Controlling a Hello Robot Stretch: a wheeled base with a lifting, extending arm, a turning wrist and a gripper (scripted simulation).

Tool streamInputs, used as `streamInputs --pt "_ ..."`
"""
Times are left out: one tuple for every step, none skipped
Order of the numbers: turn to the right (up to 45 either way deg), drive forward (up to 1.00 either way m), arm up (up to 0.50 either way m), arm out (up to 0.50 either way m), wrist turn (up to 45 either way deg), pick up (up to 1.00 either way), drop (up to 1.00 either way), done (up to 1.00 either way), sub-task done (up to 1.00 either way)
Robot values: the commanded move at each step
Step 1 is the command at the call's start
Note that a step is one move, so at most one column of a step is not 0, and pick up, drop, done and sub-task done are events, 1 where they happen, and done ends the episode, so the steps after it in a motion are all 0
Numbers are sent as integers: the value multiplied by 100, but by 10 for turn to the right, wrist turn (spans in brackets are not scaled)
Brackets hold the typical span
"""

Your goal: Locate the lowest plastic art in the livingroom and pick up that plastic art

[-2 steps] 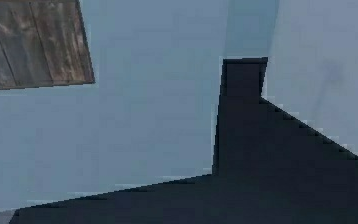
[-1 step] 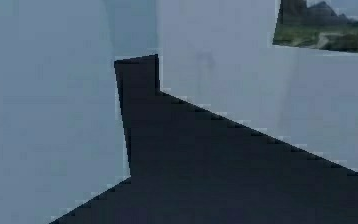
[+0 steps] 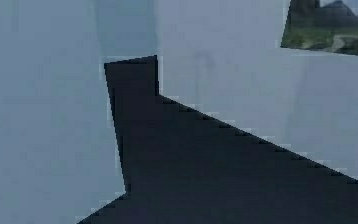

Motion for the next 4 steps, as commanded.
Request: streamInputs --pt "150 0 0 0 0 0 0 0 0" --pt "0 85 0 0 0 0 0 0 0" --pt "-180 0 0 0 0 0 0 0 0" --pt "0 65 0 0 0 0 0 0 0"
